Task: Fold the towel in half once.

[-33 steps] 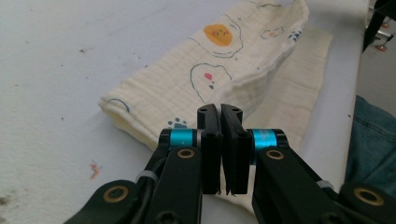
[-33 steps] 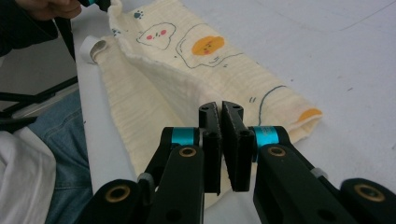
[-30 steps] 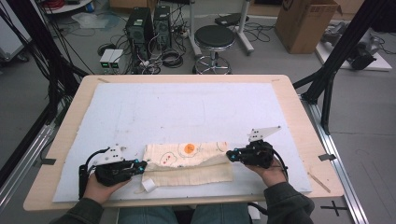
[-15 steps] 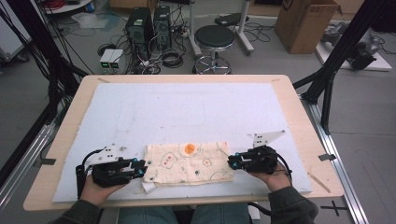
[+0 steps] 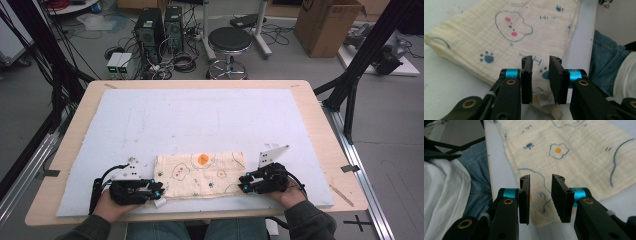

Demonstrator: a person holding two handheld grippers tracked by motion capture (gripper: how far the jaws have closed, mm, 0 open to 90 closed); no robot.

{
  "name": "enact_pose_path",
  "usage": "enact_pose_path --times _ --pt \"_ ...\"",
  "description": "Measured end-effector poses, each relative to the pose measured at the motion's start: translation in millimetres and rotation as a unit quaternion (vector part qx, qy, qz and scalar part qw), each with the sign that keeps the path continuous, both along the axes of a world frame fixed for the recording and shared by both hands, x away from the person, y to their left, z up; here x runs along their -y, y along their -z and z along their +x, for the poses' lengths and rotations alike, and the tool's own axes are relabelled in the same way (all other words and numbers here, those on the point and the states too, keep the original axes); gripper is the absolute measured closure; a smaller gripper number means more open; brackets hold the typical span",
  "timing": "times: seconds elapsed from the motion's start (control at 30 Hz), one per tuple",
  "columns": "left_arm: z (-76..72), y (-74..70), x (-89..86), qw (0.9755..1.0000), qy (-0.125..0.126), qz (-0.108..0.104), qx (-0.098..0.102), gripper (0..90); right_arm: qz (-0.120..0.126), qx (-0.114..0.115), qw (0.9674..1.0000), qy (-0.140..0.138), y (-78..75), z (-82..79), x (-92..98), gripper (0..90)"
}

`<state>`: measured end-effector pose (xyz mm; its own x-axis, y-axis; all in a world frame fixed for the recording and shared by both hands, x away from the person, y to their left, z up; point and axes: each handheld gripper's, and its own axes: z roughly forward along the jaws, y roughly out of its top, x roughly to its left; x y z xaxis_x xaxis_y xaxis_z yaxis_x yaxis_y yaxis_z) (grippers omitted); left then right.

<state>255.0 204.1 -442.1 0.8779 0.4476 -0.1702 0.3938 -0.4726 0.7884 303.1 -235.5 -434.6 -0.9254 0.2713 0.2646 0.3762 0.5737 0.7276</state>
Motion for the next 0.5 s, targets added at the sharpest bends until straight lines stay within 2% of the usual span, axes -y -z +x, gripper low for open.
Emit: enact_pose_path --times 0.07,0.2,0.3,0.4,0.5 --pt "-1.1 2.1 0.2 0.9999 0.001 0.012 -0.002 73.6 -0.012 0.000 0.9999 -0.004 2.8 -1.1 -0.7 70.7" --pt "-1.3 2.8 -1.9 0.9998 -0.004 0.019 0.004 79.8 -0.030 0.003 0.9995 -0.007 5.7 -4.2 -1.8 80.6" --pt "-1.5 2.7 -2.4 0.9998 -0.007 0.020 0.006 83.9 -0.029 0.007 0.9995 -0.007 4.9 -4.8 -1.9 87.0" --pt "-1.8 1.2 -2.8 0.9996 -0.010 0.023 0.013 86.0 -0.025 0.010 0.9996 -0.006 2.2 -5.2 -0.9 88.2" --pt "-1.3 -0.5 -5.1 0.9996 -0.012 0.017 0.016 87.6 -0.010 0.016 0.9998 -0.007 -3.4 -7.0 0.6 88.2"
